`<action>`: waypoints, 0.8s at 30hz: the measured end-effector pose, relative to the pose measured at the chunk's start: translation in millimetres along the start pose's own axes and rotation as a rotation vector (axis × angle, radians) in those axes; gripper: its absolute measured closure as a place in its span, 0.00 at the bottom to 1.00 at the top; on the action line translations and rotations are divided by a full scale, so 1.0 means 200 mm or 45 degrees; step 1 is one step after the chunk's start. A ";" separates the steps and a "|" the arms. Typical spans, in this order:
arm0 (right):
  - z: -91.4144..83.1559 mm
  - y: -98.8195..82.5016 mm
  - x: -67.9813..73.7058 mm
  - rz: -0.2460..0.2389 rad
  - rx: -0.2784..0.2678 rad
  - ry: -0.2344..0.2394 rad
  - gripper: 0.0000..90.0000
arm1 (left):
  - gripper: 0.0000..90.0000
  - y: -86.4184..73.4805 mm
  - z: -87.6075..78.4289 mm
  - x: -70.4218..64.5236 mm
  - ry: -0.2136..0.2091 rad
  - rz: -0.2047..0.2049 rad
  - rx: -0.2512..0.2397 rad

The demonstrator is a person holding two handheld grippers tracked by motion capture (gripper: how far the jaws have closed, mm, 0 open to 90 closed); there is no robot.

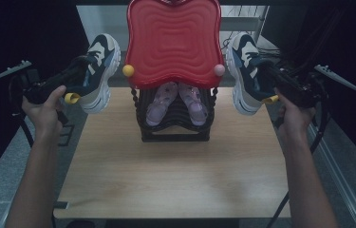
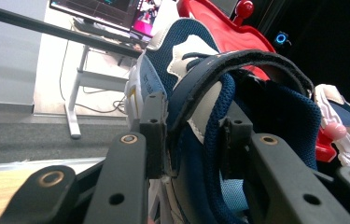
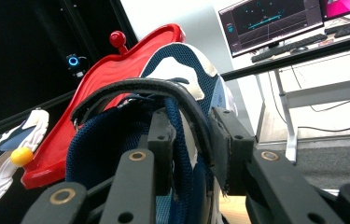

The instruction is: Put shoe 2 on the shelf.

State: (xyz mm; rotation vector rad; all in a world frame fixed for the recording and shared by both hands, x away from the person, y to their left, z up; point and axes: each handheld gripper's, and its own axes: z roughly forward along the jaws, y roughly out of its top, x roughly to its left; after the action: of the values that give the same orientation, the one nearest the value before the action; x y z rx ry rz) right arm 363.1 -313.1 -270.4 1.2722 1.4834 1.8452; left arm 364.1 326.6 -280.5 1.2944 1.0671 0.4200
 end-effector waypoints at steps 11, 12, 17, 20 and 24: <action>0.02 0.08 0.07 -0.013 -0.005 0.026 0.79 | 0.76 0.06 0.04 -0.05 -0.022 0.005 0.004; 0.03 0.09 0.08 -0.018 -0.003 0.027 0.79 | 0.76 0.07 0.04 -0.05 -0.025 0.007 0.005; 0.05 0.12 0.12 -0.028 0.002 0.041 0.79 | 0.76 0.09 0.06 -0.08 -0.035 0.007 0.003; 0.07 0.14 0.15 -0.032 0.003 0.050 0.79 | 0.76 0.11 0.07 -0.11 -0.039 0.016 0.007; 0.10 0.17 0.19 -0.038 0.005 0.067 0.79 | 0.76 0.14 0.09 -0.14 -0.049 0.026 0.019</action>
State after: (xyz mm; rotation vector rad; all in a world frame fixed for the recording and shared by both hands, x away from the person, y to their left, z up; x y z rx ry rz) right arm 368.4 -283.6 -225.5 1.2049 1.5262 1.8707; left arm 373.4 301.4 -245.8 1.3226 1.0271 0.4019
